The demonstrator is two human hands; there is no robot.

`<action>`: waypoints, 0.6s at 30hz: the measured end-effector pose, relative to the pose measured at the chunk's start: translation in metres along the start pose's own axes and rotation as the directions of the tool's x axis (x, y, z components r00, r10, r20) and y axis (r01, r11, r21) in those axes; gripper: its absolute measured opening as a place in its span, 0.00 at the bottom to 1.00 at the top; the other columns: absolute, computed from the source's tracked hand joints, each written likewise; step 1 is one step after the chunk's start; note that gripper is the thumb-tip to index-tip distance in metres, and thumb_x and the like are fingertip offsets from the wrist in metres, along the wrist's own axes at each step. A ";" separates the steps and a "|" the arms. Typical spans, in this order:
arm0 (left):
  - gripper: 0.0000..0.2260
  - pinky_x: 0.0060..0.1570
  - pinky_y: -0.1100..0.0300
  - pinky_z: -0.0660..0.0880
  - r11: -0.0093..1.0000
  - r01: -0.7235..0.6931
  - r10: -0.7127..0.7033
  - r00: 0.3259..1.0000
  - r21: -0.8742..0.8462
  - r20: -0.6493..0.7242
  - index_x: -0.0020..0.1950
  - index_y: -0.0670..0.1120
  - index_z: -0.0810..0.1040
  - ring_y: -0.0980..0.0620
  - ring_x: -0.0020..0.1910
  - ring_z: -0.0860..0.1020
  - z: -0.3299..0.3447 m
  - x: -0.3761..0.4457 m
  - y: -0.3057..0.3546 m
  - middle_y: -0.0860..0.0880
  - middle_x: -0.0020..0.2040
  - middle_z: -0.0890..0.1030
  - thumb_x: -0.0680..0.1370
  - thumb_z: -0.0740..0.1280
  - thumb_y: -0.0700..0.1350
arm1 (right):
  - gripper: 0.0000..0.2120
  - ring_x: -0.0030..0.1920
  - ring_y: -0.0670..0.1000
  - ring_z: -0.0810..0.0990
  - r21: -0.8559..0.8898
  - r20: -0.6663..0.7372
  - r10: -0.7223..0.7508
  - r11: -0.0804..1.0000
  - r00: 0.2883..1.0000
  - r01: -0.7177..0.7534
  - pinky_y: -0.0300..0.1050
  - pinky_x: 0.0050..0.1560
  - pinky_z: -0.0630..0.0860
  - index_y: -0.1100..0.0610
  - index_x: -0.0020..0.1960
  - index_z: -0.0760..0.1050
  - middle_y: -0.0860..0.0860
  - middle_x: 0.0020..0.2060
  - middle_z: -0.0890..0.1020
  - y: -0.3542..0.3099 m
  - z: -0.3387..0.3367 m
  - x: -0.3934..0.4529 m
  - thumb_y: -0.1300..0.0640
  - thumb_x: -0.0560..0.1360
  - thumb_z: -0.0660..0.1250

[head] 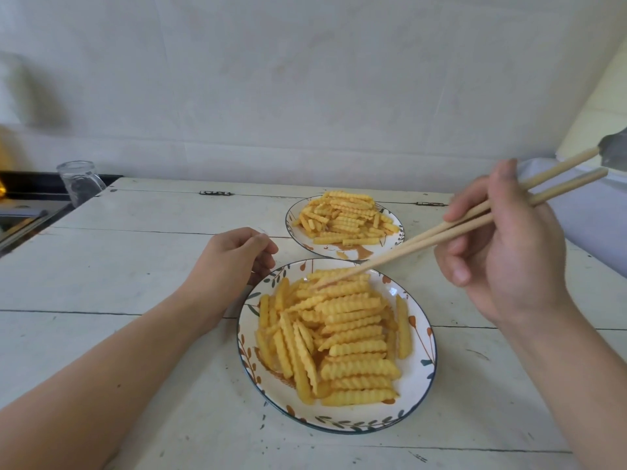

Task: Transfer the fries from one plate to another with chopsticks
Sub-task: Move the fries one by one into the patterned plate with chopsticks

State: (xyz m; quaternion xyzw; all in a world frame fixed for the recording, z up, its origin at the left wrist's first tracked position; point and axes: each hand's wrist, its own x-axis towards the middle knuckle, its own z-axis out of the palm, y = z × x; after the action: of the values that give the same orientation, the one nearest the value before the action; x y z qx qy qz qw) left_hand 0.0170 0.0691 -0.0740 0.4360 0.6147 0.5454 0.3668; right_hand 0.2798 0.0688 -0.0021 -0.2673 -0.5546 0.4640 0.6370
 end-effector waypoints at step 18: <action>0.12 0.44 0.55 0.77 1.000 -0.012 0.012 1.000 -0.002 0.004 0.45 0.40 0.83 0.50 0.37 0.78 0.000 0.001 -0.002 0.47 0.35 0.81 0.83 0.62 0.40 | 0.22 0.23 0.53 0.72 -0.444 -0.071 -0.023 0.896 0.997 -0.011 0.39 0.24 0.67 0.59 0.41 0.78 0.53 0.26 0.74 0.054 -0.021 0.020 0.47 0.84 0.57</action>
State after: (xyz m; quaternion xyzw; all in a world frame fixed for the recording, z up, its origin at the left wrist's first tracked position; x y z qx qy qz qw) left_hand 0.0164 0.0698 -0.0758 0.4406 0.6105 0.5474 0.3653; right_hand 0.2829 0.1134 -0.0439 -0.4207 -0.6225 0.3132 0.5809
